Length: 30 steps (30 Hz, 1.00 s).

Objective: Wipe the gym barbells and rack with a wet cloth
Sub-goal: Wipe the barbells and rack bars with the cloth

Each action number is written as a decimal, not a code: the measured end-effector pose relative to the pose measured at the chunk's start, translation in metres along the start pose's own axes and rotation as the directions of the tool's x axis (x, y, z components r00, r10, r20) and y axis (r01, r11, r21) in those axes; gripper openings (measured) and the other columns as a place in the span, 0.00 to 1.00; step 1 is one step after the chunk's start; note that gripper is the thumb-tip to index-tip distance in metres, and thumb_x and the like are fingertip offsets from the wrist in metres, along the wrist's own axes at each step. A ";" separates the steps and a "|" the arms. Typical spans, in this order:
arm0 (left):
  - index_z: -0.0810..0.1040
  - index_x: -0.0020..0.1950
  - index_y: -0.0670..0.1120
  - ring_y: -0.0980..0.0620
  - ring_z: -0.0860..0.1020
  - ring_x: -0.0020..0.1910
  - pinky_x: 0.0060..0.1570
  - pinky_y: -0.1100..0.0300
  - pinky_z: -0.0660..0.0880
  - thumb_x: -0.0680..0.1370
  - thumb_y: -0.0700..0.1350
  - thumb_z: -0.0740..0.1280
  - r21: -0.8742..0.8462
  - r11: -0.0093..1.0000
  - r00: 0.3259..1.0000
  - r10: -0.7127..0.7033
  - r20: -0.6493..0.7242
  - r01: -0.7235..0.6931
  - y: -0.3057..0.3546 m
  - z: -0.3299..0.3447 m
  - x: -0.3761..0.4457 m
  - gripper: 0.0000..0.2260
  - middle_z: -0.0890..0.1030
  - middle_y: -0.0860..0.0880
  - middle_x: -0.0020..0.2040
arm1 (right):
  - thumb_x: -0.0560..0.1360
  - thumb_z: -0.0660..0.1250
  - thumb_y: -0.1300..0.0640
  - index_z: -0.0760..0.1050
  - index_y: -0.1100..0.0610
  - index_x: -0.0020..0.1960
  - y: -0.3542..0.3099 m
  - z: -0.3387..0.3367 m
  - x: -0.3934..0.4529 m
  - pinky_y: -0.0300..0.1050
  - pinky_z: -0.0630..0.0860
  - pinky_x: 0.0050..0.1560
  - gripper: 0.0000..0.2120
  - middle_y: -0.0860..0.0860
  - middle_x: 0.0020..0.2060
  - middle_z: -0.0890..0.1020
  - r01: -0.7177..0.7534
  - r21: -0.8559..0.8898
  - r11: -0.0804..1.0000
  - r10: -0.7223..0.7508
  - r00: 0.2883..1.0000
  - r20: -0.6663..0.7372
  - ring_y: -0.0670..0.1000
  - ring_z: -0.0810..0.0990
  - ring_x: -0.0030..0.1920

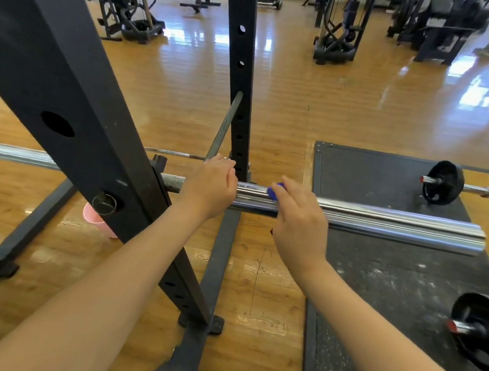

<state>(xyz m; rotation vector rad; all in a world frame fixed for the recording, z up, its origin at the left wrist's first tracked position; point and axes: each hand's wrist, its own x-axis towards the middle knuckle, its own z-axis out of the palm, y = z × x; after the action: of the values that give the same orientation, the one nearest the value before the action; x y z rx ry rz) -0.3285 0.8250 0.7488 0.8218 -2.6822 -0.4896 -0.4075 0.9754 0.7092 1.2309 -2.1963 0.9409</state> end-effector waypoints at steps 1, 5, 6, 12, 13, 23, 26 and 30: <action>0.71 0.68 0.40 0.49 0.65 0.71 0.64 0.57 0.65 0.82 0.42 0.53 0.001 1.000 1.000 -0.002 -0.006 0.002 0.001 0.000 -0.001 0.17 0.74 0.43 0.67 | 0.72 0.69 0.68 0.80 0.64 0.55 -0.006 0.006 0.002 0.53 0.79 0.54 0.12 0.60 0.53 0.81 0.027 0.019 0.999 -0.027 0.999 0.028 0.59 0.80 0.54; 0.71 0.68 0.40 0.48 0.68 0.69 0.62 0.57 0.66 0.82 0.42 0.53 0.014 1.000 0.999 0.006 -0.036 -0.006 0.003 0.001 -0.003 0.17 0.74 0.43 0.66 | 0.71 0.69 0.70 0.79 0.63 0.56 0.006 -0.006 0.001 0.49 0.76 0.56 0.14 0.59 0.54 0.81 0.055 0.022 0.998 -0.056 0.997 0.060 0.58 0.80 0.54; 0.71 0.68 0.40 0.47 0.69 0.68 0.61 0.56 0.67 0.82 0.42 0.53 0.016 1.000 0.999 0.009 -0.045 -0.008 0.002 0.001 -0.003 0.17 0.75 0.43 0.65 | 0.73 0.66 0.68 0.79 0.63 0.55 0.016 -0.015 0.000 0.47 0.75 0.56 0.12 0.59 0.54 0.82 0.041 -0.003 0.999 -0.041 0.998 0.037 0.58 0.81 0.54; 0.73 0.65 0.39 0.44 0.68 0.69 0.64 0.49 0.67 0.82 0.42 0.53 0.056 0.998 0.997 0.020 -0.077 -0.015 -0.002 0.006 -0.002 0.16 0.76 0.41 0.64 | 0.76 0.55 0.60 0.79 0.66 0.55 0.095 -0.076 -0.019 0.47 0.72 0.56 0.17 0.61 0.52 0.82 -0.201 -0.104 0.974 0.187 0.973 -0.132 0.60 0.81 0.53; 0.73 0.65 0.40 0.44 0.68 0.69 0.64 0.49 0.67 0.82 0.42 0.53 0.068 0.998 0.996 0.021 -0.083 -0.015 -0.002 0.006 -0.002 0.16 0.76 0.41 0.64 | 0.76 0.55 0.59 0.79 0.66 0.56 0.106 -0.085 -0.024 0.47 0.71 0.56 0.18 0.62 0.53 0.81 -0.244 -0.115 0.963 0.225 0.962 -0.157 0.61 0.80 0.54; 0.75 0.62 0.38 0.42 0.69 0.68 0.63 0.49 0.67 0.81 0.41 0.54 0.078 0.997 0.991 0.033 -0.129 -0.023 0.000 0.007 -0.004 0.15 0.78 0.40 0.60 | 0.76 0.59 0.63 0.79 0.65 0.56 0.095 -0.071 -0.020 0.44 0.69 0.58 0.14 0.61 0.54 0.81 -0.425 -0.041 0.904 0.402 0.879 -0.256 0.60 0.79 0.57; 0.76 0.60 0.38 0.41 0.70 0.67 0.60 0.48 0.69 0.81 0.40 0.54 0.084 0.996 0.989 0.051 -0.141 -0.039 0.003 0.006 -0.006 0.14 0.79 0.39 0.58 | 0.74 0.63 0.66 0.80 0.66 0.53 0.056 -0.044 -0.013 0.46 0.72 0.55 0.10 0.61 0.50 0.83 -0.257 -0.037 0.966 0.245 0.950 -0.196 0.60 0.81 0.53; 0.76 0.62 0.36 0.38 0.70 0.67 0.65 0.46 0.66 0.80 0.43 0.52 0.136 0.984 0.977 0.137 -0.161 -0.116 0.000 0.005 -0.007 0.19 0.78 0.38 0.61 | 0.75 0.63 0.63 0.81 0.65 0.53 0.042 -0.035 -0.008 0.51 0.77 0.53 0.11 0.61 0.50 0.83 -0.115 -0.037 0.993 0.111 0.987 -0.117 0.60 0.81 0.52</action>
<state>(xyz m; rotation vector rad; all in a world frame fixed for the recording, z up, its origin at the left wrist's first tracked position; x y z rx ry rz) -0.3244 0.8300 0.7430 0.6860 -2.6059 -0.2111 -0.4380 1.0215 0.7123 1.0158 -2.2023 0.9780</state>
